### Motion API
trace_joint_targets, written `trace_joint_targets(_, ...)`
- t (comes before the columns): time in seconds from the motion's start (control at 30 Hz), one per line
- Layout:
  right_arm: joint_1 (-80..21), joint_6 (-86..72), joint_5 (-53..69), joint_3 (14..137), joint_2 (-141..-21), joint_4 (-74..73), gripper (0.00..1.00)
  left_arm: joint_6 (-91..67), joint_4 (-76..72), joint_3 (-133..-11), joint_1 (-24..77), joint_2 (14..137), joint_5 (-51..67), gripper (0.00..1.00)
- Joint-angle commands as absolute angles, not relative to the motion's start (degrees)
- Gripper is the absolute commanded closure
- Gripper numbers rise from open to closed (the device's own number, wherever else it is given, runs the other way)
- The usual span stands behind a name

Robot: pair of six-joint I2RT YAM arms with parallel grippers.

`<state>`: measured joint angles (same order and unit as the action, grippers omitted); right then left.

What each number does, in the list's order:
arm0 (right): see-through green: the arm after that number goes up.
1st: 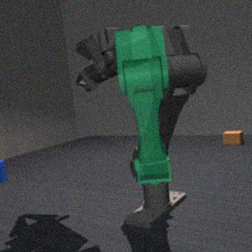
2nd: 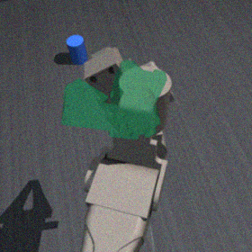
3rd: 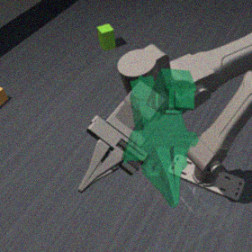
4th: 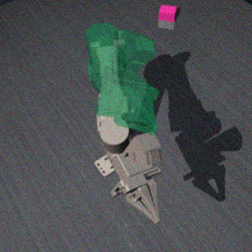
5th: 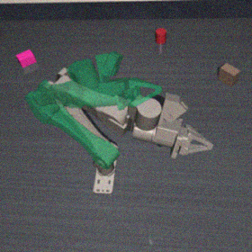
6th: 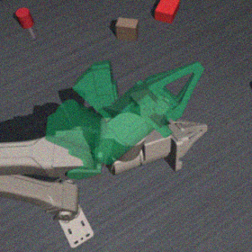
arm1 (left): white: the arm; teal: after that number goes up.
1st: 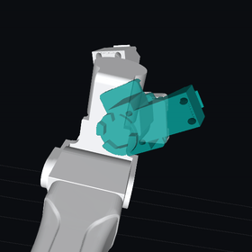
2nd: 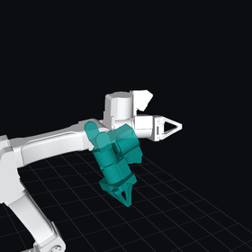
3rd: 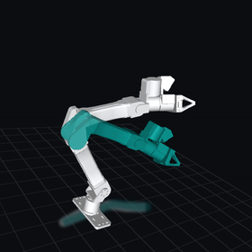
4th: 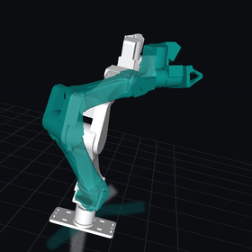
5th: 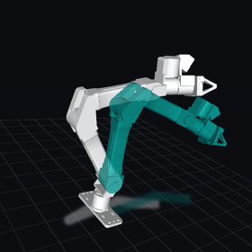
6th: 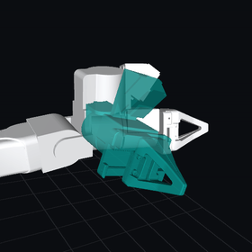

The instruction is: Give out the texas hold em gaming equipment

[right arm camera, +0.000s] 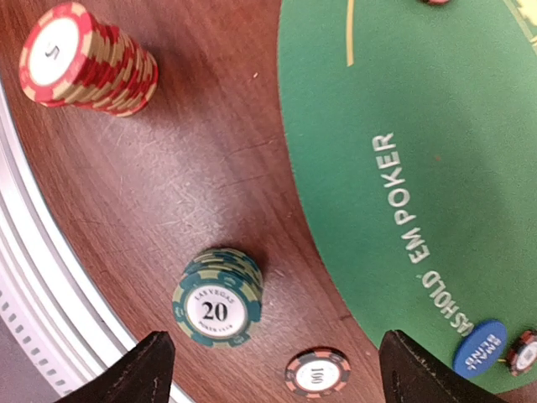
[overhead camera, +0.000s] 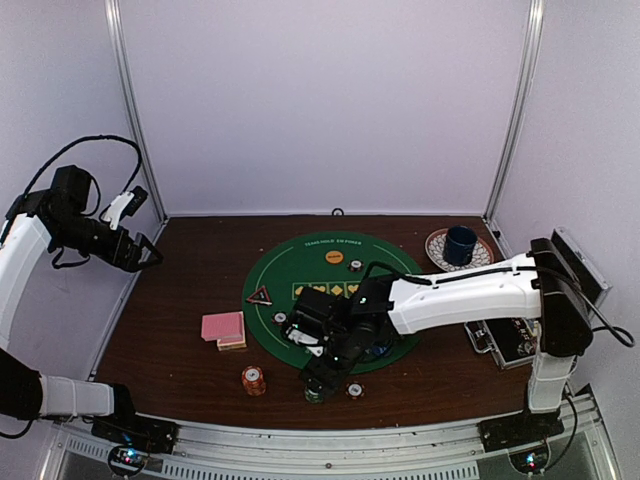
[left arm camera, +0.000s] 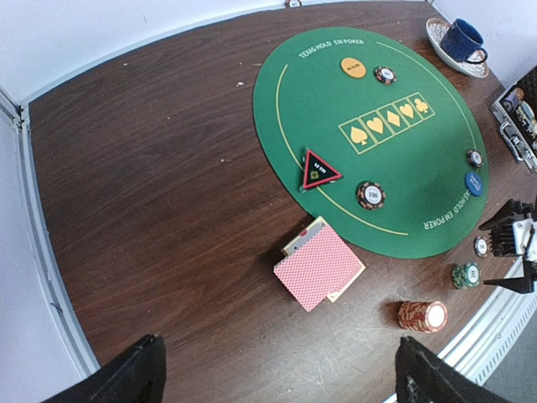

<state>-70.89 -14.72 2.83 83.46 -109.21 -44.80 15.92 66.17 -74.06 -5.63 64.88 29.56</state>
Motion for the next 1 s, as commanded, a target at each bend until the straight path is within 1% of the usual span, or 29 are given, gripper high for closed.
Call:
trace_joint_targets(0.0, -71.13, -12.55, 7.07, 86.57, -111.62, -43.74, 0.11, 15.73, 66.35, -75.78, -5.72, 64.41, 29.97, 0.02)
trace_joint_targets(0.4, -71.46, -11.17, 10.18, 87.93, -116.50, -43.72, 0.13, 16.09, 66.55, -75.50, -5.72, 63.93, 29.71, 0.02)
trace_joint_targets(0.77, -71.64, -11.42, 10.84, 87.93, -117.61, -43.43, 0.28, 16.04, 66.53, -75.54, -5.72, 63.96, 29.54, 0.03)
trace_joint_targets(0.97, -71.81, -11.60, 10.54, 87.40, -116.82, -43.03, 0.34, 16.08, 66.58, -75.50, -5.72, 63.94, 29.62, 0.02)
